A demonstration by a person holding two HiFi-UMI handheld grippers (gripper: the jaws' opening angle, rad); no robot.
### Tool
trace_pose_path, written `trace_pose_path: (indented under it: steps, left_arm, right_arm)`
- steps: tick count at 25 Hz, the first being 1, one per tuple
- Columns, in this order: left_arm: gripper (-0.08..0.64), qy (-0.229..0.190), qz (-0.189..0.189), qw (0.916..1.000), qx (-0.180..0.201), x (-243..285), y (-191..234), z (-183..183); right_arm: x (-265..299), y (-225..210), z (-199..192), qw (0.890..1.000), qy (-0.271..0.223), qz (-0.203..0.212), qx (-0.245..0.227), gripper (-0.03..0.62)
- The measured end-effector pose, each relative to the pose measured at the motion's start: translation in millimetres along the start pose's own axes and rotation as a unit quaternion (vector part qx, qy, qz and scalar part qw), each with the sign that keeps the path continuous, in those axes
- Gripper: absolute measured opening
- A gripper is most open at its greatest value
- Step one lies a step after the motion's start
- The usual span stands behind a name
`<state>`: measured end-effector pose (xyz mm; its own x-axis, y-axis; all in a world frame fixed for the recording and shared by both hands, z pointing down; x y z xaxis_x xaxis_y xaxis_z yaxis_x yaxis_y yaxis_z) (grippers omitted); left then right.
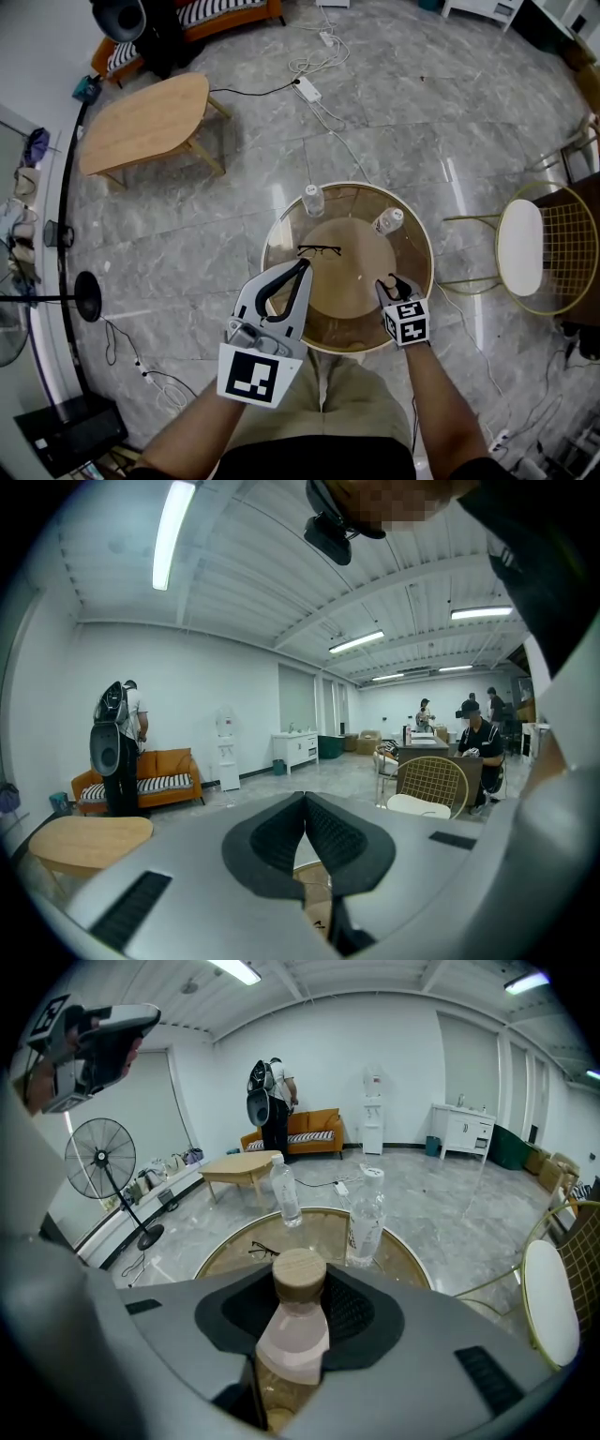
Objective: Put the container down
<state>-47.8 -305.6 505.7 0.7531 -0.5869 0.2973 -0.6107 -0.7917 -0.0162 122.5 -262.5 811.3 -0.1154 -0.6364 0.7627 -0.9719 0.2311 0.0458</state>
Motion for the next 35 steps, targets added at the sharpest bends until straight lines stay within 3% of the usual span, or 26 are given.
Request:
trace_pose_path:
  steps: [20, 35]
  left_arm:
    - [0.015, 0.043, -0.034, 0.9985, 0.005, 21.3, -6.4, -30.9]
    - [0.015, 0.056, -0.035, 0.9977, -0.015, 26.5, -2.8, -56.8]
  right_arm:
    - [52.6, -8.5, -43.7, 0.999, 0.045, -0.015, 0.002, 0.149]
    - [79.8, -6.6, -66.3, 0.998, 0.062, -0.013, -0.010, 0.150]
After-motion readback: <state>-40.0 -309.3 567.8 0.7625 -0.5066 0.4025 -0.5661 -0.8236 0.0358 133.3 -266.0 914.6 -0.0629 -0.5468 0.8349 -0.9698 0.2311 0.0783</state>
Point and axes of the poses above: the fingertips, and each gripper's own axes: x forward along the fingers, y to its left, z out of its top, the point moved 1 cm from there along -x, backward along the fingers, and after that the axes turned 15 degrees about -z, right-handed, at the moved point
